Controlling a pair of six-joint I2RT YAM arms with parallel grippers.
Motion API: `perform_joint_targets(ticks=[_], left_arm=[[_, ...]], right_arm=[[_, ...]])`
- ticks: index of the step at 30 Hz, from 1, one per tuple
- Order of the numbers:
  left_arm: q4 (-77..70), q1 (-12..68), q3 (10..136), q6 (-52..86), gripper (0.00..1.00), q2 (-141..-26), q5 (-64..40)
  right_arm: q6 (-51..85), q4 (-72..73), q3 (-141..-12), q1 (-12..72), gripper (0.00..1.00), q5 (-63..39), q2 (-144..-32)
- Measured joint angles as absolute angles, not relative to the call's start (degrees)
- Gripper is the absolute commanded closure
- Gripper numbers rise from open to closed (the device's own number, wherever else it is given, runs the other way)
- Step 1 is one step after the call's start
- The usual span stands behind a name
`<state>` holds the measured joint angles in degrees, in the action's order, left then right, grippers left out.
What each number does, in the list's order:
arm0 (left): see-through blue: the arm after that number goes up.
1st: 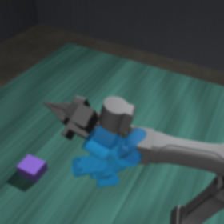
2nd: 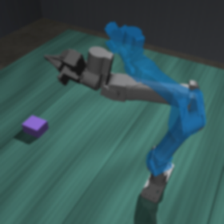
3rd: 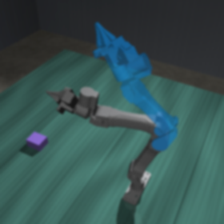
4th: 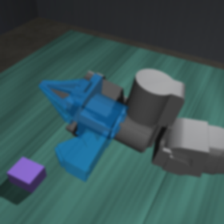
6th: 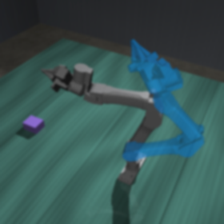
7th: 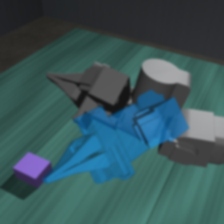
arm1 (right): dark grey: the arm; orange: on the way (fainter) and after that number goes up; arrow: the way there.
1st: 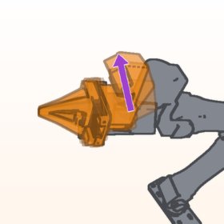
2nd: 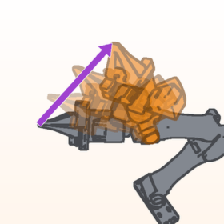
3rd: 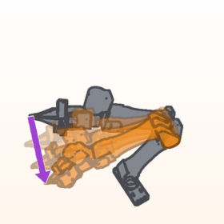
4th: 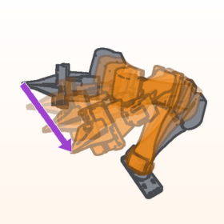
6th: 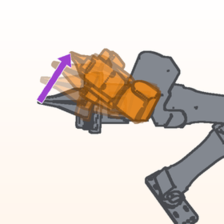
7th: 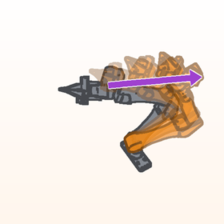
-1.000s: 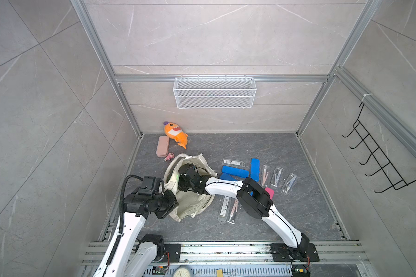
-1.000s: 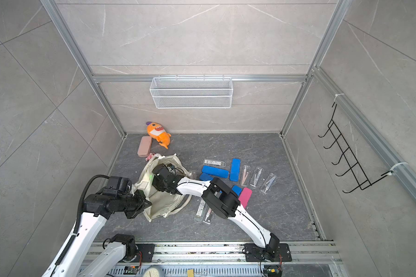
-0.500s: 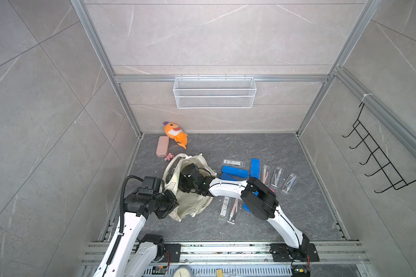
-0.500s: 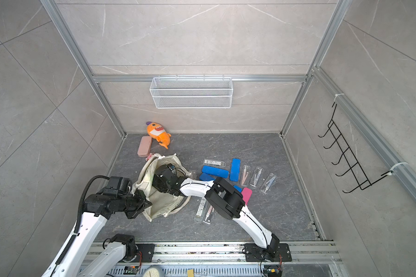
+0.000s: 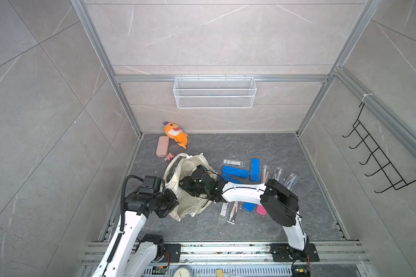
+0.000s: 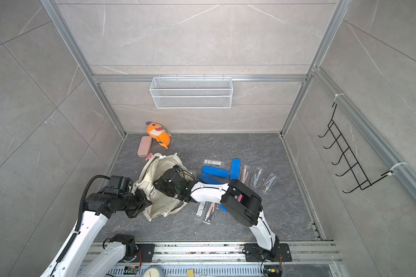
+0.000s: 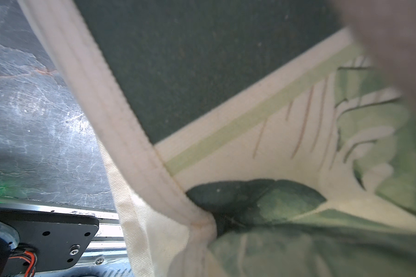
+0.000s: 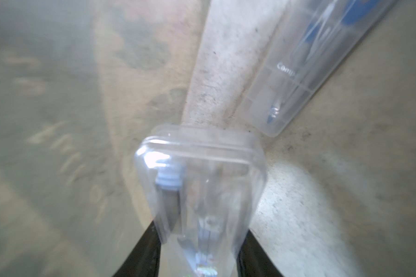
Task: Take out the compass set from the canvas bag
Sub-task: Pick up the compass set from the canvas bag, then place the compass set at the center of the board.
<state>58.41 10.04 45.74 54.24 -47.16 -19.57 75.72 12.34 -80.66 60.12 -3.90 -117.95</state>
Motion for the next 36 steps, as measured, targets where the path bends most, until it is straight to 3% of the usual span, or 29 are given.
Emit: perform_joint_targets(ticks=[15, 25, 36], left_arm=[[55.59, 10.04, 45.74, 54.76, 1.00, -49.80, -19.57], [54.89, 10.00, 46.59, 55.09, 1.00, -53.04, -19.77], [53.12, 6.85, 51.11, 54.43, 1.00, -57.58, -21.19]], right_arm=[[65.28, -0.60, -77.49, 60.42, 0.79, 1.54, -102.37], [56.38, -13.08, -75.85, 56.88, 0.78, 4.12, -85.95], [54.63, -25.10, -65.01, 55.79, 0.78, 5.21, -74.11]])
